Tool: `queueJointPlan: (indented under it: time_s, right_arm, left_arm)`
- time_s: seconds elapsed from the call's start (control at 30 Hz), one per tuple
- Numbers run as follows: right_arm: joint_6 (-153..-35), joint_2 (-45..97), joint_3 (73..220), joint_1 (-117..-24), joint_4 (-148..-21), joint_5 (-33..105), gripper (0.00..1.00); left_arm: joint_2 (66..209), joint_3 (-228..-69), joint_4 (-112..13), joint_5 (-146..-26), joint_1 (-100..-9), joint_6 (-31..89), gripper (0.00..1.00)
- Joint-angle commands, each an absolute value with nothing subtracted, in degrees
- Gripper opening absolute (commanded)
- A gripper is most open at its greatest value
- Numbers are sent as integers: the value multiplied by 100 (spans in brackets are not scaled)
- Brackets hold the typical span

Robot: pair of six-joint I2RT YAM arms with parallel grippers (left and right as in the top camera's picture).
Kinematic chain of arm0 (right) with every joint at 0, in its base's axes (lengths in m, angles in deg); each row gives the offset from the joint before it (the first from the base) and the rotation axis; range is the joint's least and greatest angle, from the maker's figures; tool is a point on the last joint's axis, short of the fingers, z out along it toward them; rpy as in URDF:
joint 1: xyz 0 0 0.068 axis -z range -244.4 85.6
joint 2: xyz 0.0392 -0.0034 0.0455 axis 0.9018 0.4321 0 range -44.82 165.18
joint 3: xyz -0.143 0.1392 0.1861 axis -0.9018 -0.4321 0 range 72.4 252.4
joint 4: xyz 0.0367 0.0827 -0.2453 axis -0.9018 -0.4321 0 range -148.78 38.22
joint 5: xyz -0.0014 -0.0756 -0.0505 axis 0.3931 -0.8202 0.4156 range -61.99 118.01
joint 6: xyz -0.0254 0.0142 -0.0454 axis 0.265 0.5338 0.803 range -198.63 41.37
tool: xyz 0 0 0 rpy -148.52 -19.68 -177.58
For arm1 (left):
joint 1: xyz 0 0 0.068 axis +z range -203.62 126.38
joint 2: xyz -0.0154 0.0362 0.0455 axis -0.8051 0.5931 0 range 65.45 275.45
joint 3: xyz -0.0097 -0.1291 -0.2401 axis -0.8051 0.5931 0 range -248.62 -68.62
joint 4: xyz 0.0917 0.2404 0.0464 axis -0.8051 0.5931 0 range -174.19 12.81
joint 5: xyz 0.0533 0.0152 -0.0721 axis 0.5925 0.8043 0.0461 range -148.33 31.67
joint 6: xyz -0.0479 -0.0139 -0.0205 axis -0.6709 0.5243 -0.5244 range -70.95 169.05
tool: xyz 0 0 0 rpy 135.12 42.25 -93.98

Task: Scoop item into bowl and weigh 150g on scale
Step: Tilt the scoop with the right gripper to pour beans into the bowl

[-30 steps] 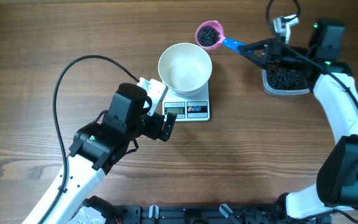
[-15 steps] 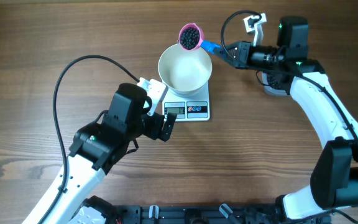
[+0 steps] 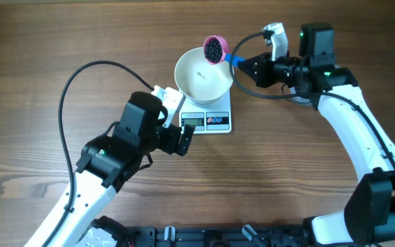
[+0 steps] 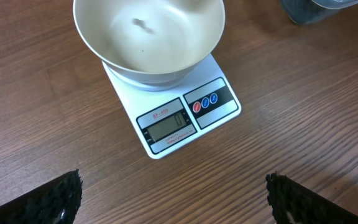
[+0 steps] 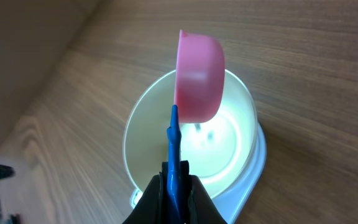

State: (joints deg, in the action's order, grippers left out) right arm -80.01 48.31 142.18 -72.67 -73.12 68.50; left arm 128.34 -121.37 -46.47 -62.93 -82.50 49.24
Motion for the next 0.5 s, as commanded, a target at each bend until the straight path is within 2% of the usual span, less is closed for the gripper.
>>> queueJointPlan:
  time_s: [0.0, 0.47]
  right_arm:
    - [-7304, 4581, 14290, -7516, -7323, 6306, 4]
    - [-6699, 4363, 14290, -7619, -7395, 6059, 4]
  left_arm:
    - [12845, -12122, -4649, -6383, -8275, 5016, 100]
    - [12845, -12122, -4649, -6383, -8275, 5014, 100]
